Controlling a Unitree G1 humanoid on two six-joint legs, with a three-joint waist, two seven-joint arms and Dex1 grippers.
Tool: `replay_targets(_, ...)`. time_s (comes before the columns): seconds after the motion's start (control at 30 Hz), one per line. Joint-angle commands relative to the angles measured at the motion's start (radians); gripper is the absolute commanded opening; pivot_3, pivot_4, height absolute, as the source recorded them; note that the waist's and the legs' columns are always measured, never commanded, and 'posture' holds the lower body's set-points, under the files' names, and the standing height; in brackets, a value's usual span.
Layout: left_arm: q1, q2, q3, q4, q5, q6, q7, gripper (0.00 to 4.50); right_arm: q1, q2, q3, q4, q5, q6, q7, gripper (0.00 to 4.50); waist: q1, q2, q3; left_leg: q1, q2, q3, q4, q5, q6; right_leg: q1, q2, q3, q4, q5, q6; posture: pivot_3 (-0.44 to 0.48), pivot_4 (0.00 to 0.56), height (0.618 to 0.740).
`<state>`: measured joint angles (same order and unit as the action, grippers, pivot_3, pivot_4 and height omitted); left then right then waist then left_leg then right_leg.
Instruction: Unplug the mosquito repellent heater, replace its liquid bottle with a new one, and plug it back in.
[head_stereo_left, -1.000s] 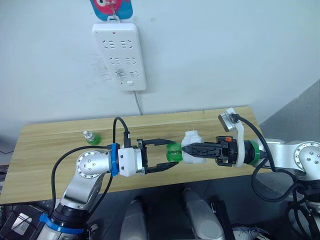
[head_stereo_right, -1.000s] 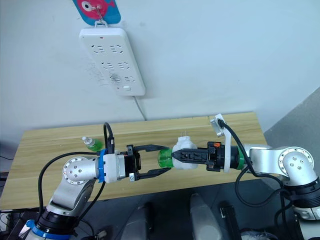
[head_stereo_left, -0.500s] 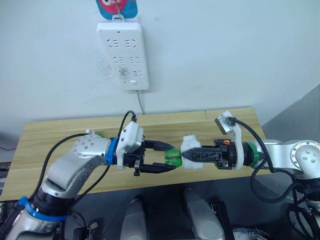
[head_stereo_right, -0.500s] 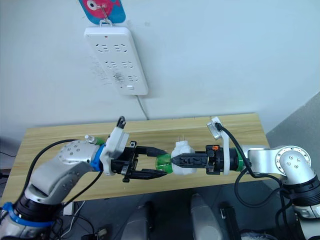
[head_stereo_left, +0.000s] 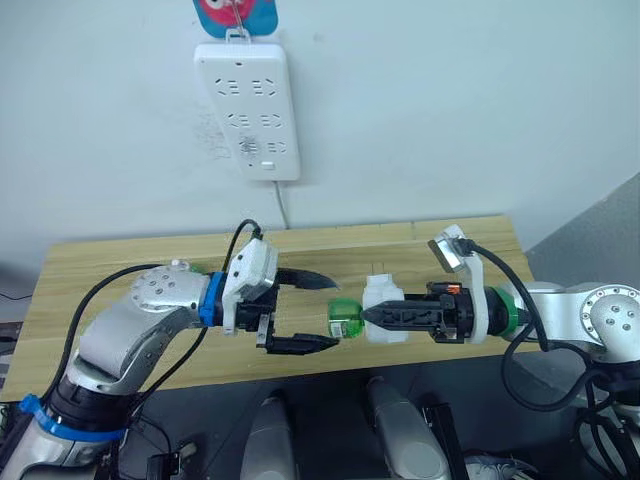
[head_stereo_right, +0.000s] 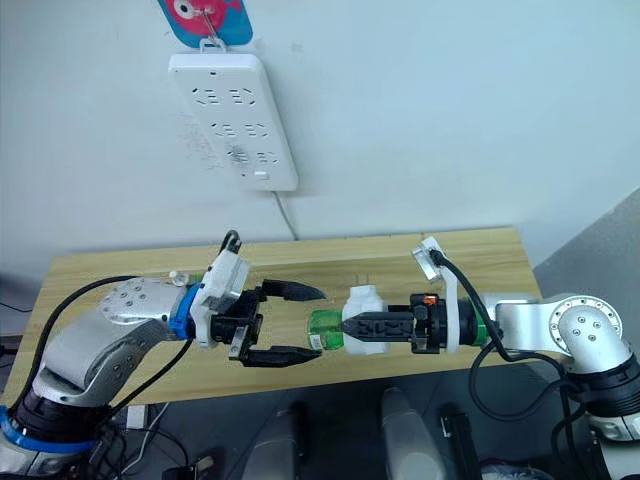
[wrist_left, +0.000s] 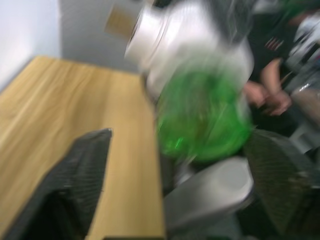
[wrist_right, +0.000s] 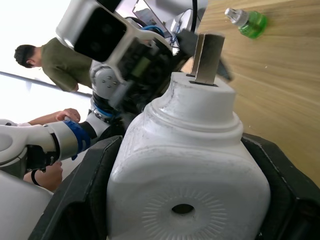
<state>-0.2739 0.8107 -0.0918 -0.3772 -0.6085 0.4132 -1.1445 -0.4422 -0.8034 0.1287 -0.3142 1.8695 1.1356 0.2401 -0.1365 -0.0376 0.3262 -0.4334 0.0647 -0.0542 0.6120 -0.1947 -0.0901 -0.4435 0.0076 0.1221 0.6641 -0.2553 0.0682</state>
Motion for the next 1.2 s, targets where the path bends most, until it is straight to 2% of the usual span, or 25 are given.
replay_targets(0.03, 0.092, -0.025, 0.075, -0.029, 0.108, -0.208, 0.023, 4.41, 0.018, 0.012, -0.035, -0.025, 0.019, -0.023, 0.009, 3.15, 0.001, 0.000, 0.000, 0.000, 0.000, 0.000, 0.000, 0.000, 0.000, 0.000, 0.000, 0.000, 0.000, 0.000, 0.000, -0.171, 0.331, 0.740)
replay_targets(0.13, 0.151, -0.095, 0.088, -0.062, 0.158, -0.331, 0.070, 4.41, 0.029, 0.035, -0.042, -0.018, -0.002, -0.053, -0.022, 3.15, 0.006, 0.000, 0.000, 0.000, 0.000, 0.001, 0.000, 0.000, 0.000, 0.000, -0.001, 0.000, -0.001, 0.000, 0.000, -0.170, 0.329, 0.740)
replay_targets(0.33, 0.207, -0.151, 0.055, -0.127, 0.193, -0.390, 0.108, 4.41, 0.036, 0.082, -0.042, -0.021, -0.008, -0.094, -0.094, 3.14, 0.017, 0.000, 0.000, 0.000, 0.000, 0.001, 0.000, 0.000, 0.000, 0.000, -0.001, 0.001, -0.001, 0.000, 0.000, -0.175, 0.330, 0.740)
replay_targets(0.63, 0.149, -0.203, -0.003, -0.067, 0.212, -0.422, 0.103, 4.41, 0.021, 0.103, -0.033, -0.034, 0.011, -0.082, -0.112, 3.14, 0.023, 0.000, 0.000, -0.001, 0.000, 0.001, 0.001, 0.000, 0.000, 0.000, 0.000, 0.001, -0.001, 0.000, 0.001, -0.179, 0.330, 0.740)
replay_targets(0.73, 0.114, -0.203, -0.012, -0.035, 0.197, -0.431, 0.068, 3.78, 0.019, 0.101, -0.030, -0.042, 0.019, -0.073, -0.106, 3.14, 0.022, 0.000, 0.000, 0.000, 0.000, 0.001, 0.001, 0.000, 0.000, 0.000, 0.000, 0.001, 0.000, 0.001, 0.001, -0.187, 0.332, 0.740)
replay_targets(0.87, 0.097, -0.185, -0.014, -0.023, 0.177, -0.415, 0.024, 2.51, 0.020, 0.099, -0.029, -0.046, 0.025, -0.070, -0.106, 3.14, 0.022, 0.000, 0.000, 0.000, 0.000, 0.001, 0.001, 0.000, 0.000, 0.000, 0.000, 0.001, 0.000, 0.001, 0.001, -0.188, 0.332, 0.740)
replay_targets(0.9, 0.094, -0.180, -0.013, -0.025, 0.169, -0.405, 0.014, 2.34, 0.021, 0.099, -0.030, -0.047, 0.025, -0.068, -0.105, 3.14, 0.022, 0.000, 0.000, 0.000, 0.000, 0.001, 0.001, 0.000, 0.000, 0.000, 0.000, 0.001, 0.000, 0.001, 0.001, -0.188, 0.332, 0.740)
replay_targets(1.03, 0.061, -0.124, -0.018, -0.071, 0.073, -0.220, 0.003, 2.33, 0.022, 0.094, -0.029, -0.051, 0.015, -0.054, -0.091, 3.14, 0.022, 0.000, 0.000, -0.001, 0.000, 0.000, 0.001, 0.000, 0.000, 0.000, 0.000, 0.000, 0.000, 0.001, 0.001, -0.185, 0.334, 0.740)
replay_targets(1.07, 0.043, -0.096, -0.017, -0.081, 0.024, -0.121, 0.011, 2.33, 0.022, 0.092, -0.029, -0.052, 0.012, -0.050, -0.086, 3.14, 0.022, 0.000, 0.000, 0.000, 0.000, 0.000, 0.001, 0.000, 0.000, 0.000, 0.000, 0.000, 0.000, 0.001, 0.001, -0.185, 0.334, 0.740)
replay_targets(1.13, -0.043, -0.022, 0.003, -0.070, -0.214, 0.200, 0.032, 2.33, 0.022, 0.085, -0.027, -0.055, 0.002, -0.037, -0.070, 3.14, 0.021, 0.000, 0.000, 0.000, 0.000, 0.000, 0.001, 0.000, 0.000, 0.001, 0.000, 0.000, 0.001, 0.001, 0.001, -0.177, 0.337, 0.740)
replay_targets(1.2, -0.127, 0.019, 0.027, -0.028, -0.400, 0.417, 0.036, 2.33, 0.021, 0.080, -0.024, -0.056, -0.004, -0.028, -0.058, 3.14, 0.021, 0.000, 0.000, -0.001, 0.000, -0.001, 0.001, 0.000, 0.000, 0.000, 0.001, 0.000, 0.001, 0.000, 0.001, -0.177, 0.338, 0.740)
